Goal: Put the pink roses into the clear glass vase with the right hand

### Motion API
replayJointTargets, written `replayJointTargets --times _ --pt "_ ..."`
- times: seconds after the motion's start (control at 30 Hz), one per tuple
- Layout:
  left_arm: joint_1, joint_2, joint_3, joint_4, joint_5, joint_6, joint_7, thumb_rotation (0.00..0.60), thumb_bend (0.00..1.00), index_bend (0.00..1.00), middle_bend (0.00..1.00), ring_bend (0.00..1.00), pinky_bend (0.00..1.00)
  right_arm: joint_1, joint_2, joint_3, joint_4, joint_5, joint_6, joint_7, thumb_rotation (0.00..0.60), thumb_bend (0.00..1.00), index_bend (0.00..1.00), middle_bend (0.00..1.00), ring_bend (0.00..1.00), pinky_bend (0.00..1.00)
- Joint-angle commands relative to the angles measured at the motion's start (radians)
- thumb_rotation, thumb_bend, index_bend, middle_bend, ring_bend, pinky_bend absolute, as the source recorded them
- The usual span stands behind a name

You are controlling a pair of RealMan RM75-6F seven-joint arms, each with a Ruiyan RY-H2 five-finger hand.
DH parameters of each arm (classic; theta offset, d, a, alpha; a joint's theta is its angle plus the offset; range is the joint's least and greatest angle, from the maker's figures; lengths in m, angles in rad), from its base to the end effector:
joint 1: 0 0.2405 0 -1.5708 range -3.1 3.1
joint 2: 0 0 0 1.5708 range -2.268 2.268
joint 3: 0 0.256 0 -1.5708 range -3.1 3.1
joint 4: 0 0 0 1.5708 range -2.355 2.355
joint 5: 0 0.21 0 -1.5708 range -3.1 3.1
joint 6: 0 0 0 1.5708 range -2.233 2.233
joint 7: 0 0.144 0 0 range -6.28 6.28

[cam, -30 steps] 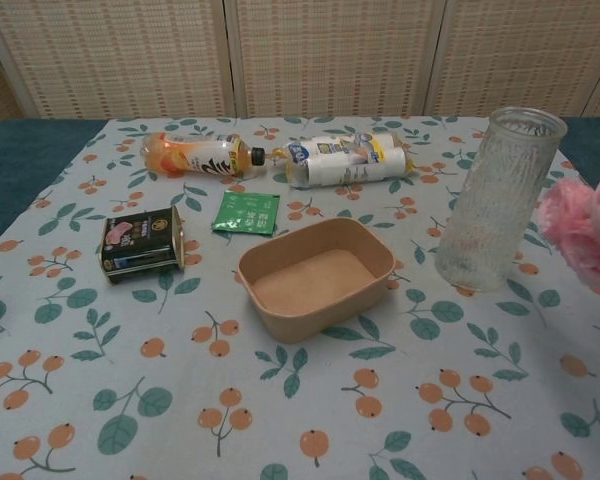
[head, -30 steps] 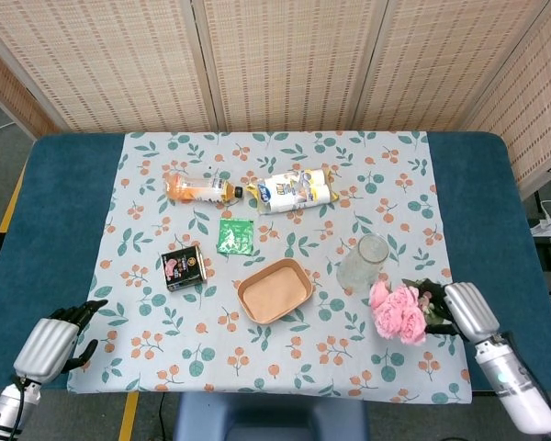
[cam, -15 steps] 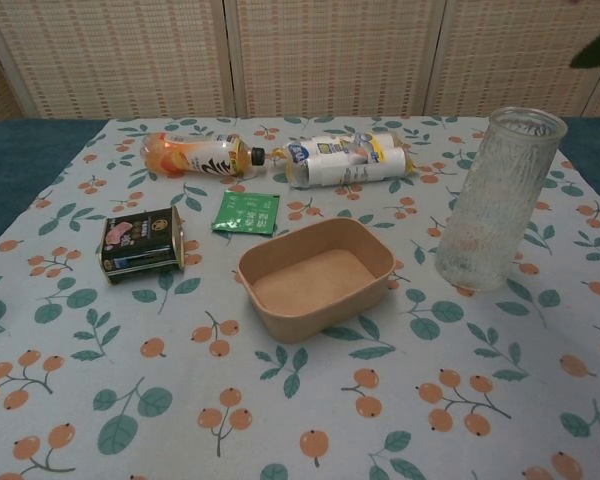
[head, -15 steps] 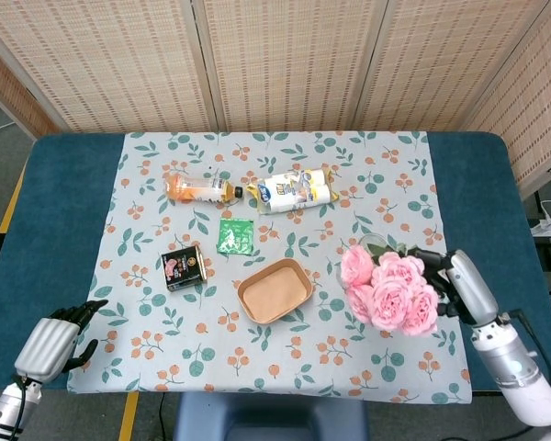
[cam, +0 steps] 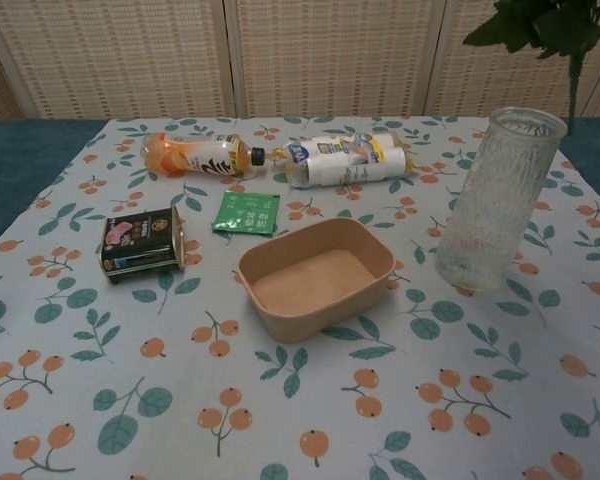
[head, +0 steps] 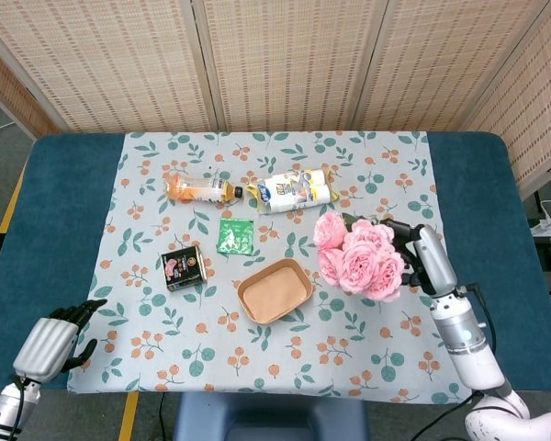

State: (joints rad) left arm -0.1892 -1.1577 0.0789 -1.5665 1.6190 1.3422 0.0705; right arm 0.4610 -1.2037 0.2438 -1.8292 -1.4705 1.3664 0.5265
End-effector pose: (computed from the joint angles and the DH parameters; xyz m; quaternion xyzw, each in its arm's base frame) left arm -0.3022 0.1806 0.1093 -0.7138 -0.3719 -0.3283 0.4943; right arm -0.1509 -0.2903 0.1342 0.4899 -0.4927 0.6745 0.2495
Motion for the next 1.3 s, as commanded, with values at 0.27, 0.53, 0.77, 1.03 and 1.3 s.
replayJointTargets --times 0.27,0.53,0.77,1.03,1.3 --pt "-0.001 -0.002 -0.001 0.001 -0.003 -0.004 0.005 0.6 0.42 0.15 0.22 0.32 0.38 0.006 -0.05 -0.007 0.124 0.042 -0.057 0.096 0.6 0.58 0.91 0.93 0.99 1.0" --pt "-0.002 -0.004 -0.002 0.001 -0.008 -0.01 0.009 0.6 0.42 0.15 0.22 0.32 0.38 -0.004 -0.022 -0.005 0.069 -0.01 -0.028 0.078 0.6 0.58 0.91 0.93 0.99 1.0" --pt "-0.002 -0.004 0.001 -0.001 -0.003 -0.008 0.011 0.6 0.42 0.15 0.22 0.32 0.38 -0.025 0.032 -0.006 -0.083 -0.072 0.024 -0.026 0.6 0.58 0.91 0.93 0.99 1.0" --pt "-0.002 -0.005 0.001 -0.001 -0.003 -0.009 0.015 0.6 0.42 0.15 0.22 0.32 0.38 0.009 0.024 0.035 -0.1 -0.036 -0.002 -0.042 0.6 0.58 0.91 0.93 0.99 1.0" --pt "-0.002 -0.008 0.0 0.0 -0.011 -0.015 0.023 0.6 0.42 0.15 0.22 0.32 0.38 0.047 -0.015 0.05 -0.015 0.016 -0.064 0.017 0.6 0.58 0.91 0.93 0.99 1.0"
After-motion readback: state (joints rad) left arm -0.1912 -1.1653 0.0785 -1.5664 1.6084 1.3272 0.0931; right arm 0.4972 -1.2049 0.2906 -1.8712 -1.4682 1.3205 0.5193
